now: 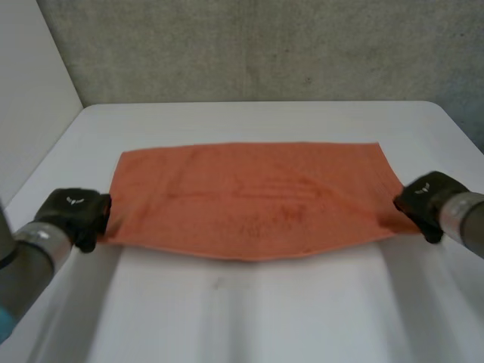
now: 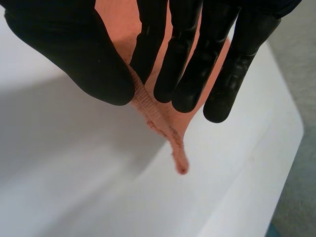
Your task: Fold the laundry
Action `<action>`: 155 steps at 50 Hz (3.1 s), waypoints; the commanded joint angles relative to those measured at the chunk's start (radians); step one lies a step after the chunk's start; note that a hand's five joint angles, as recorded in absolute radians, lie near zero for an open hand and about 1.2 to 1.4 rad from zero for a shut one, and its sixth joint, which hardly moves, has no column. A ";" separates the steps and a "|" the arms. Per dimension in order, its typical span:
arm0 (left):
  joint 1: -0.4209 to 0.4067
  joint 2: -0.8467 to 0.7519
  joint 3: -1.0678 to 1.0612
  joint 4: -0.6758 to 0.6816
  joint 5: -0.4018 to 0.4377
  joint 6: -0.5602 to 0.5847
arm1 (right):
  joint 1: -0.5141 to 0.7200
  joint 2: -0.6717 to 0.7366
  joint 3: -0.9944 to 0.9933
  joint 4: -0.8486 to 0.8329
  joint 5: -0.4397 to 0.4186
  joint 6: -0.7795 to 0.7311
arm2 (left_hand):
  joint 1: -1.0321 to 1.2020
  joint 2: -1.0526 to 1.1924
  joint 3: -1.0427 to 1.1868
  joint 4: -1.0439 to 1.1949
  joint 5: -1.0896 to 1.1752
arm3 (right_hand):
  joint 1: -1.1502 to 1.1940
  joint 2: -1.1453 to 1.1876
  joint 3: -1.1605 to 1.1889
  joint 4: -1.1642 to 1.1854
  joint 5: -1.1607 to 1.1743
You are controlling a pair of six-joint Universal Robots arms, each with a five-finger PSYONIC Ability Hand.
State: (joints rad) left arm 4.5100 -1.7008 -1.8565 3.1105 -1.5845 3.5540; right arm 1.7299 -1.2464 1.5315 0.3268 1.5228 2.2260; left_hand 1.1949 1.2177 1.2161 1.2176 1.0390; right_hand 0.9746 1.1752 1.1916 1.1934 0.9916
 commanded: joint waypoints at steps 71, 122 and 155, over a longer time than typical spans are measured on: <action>-0.157 -0.362 0.385 0.551 0.006 0.140 | 0.088 0.173 -0.287 -0.583 0.059 0.368 | -1.020 -1.043 -1.042 -1.043 -1.039 | -0.800 -1.001 -1.017 -1.019 -0.992; -0.101 -0.072 0.022 0.528 0.017 -0.222 | -0.228 0.341 -0.071 -0.500 -0.211 0.248 | -1.020 -1.043 -1.042 -1.043 -1.039 | 0.422 0.221 0.205 0.203 0.230; -0.092 -0.062 0.016 0.528 0.014 -0.222 | 0.143 0.170 -0.252 -0.514 -0.061 0.230 | -1.020 -1.043 -1.042 -1.043 -1.039 | 0.422 0.221 0.205 0.203 0.230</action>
State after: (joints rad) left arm 4.4169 -1.7631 -1.8383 3.6386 -1.5690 3.3318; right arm 1.5780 -1.0697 1.2697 -0.1671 1.5313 2.4082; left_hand 0.1739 0.1643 0.1689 0.1683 0.0265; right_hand 0.9612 1.1800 1.1901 1.1901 0.9786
